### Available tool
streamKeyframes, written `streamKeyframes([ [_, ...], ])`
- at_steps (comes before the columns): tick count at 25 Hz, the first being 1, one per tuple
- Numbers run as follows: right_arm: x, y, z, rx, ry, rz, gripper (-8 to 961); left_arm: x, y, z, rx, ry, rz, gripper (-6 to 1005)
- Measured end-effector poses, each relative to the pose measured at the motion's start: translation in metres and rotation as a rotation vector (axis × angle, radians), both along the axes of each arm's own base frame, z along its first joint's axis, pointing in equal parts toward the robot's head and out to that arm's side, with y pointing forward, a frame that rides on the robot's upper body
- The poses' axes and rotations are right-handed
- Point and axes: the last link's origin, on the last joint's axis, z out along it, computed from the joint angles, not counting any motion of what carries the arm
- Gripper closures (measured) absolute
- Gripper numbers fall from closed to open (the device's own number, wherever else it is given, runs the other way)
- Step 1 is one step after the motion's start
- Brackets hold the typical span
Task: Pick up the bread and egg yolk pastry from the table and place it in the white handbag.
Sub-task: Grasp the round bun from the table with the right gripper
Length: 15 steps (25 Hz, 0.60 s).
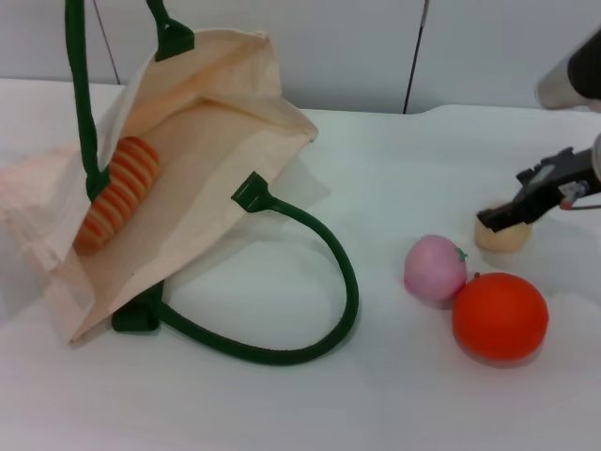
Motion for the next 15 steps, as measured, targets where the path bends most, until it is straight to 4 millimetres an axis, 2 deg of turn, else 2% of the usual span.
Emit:
streamKeyframes([
  [8, 0.006, 0.0, -0.014, -0.069, -0.045, -0.029, 92, 0.0, 0.0, 0.0, 0.0, 0.0, 0.0, 797],
  [15, 0.008, 0.002, -0.019, -0.074, -0.064, -0.032, 107, 0.0, 0.0, 0.0, 0.0, 0.0, -0.001, 795],
])
